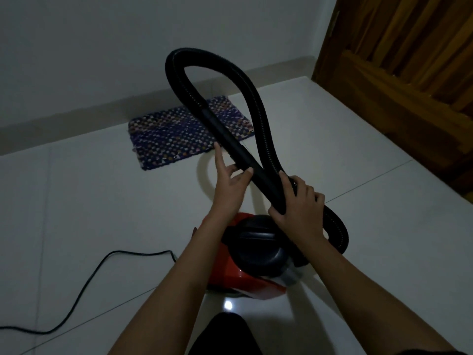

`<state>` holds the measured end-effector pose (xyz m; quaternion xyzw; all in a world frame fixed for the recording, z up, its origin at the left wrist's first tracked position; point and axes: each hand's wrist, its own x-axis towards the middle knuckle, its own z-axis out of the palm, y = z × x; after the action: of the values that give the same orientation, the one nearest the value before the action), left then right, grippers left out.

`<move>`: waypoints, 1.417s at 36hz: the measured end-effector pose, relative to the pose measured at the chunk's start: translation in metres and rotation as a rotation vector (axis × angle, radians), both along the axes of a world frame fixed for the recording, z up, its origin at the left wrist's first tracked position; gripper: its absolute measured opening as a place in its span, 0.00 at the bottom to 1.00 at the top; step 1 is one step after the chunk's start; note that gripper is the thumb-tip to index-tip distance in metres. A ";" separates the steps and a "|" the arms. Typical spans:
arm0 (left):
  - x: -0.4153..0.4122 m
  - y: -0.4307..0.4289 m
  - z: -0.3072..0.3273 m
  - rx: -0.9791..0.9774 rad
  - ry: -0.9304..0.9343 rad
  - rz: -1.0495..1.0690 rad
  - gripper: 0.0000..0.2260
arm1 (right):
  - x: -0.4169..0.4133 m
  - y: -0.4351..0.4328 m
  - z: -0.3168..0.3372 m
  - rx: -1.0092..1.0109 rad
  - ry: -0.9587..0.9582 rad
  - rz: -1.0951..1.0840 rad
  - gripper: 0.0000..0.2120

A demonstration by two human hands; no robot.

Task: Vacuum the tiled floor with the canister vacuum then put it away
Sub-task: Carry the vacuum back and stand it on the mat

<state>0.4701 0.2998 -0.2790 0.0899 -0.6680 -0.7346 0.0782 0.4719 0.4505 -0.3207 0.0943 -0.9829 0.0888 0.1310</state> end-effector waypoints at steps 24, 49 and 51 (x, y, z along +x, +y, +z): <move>0.080 -0.066 -0.134 -0.177 -0.609 0.110 0.26 | -0.005 -0.002 -0.006 -0.016 0.006 -0.056 0.34; 0.082 -0.067 -0.147 -0.037 -0.587 0.050 0.26 | -0.001 0.000 -0.008 -0.048 0.021 -0.030 0.35; 0.082 -0.067 -0.148 -0.031 -0.581 0.047 0.27 | -0.002 0.001 -0.008 -0.055 0.022 -0.036 0.35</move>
<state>0.5518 0.2326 -0.4270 0.3105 -0.6713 -0.6658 -0.0981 0.4699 0.4512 -0.3290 0.0738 -0.9801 0.1121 0.1461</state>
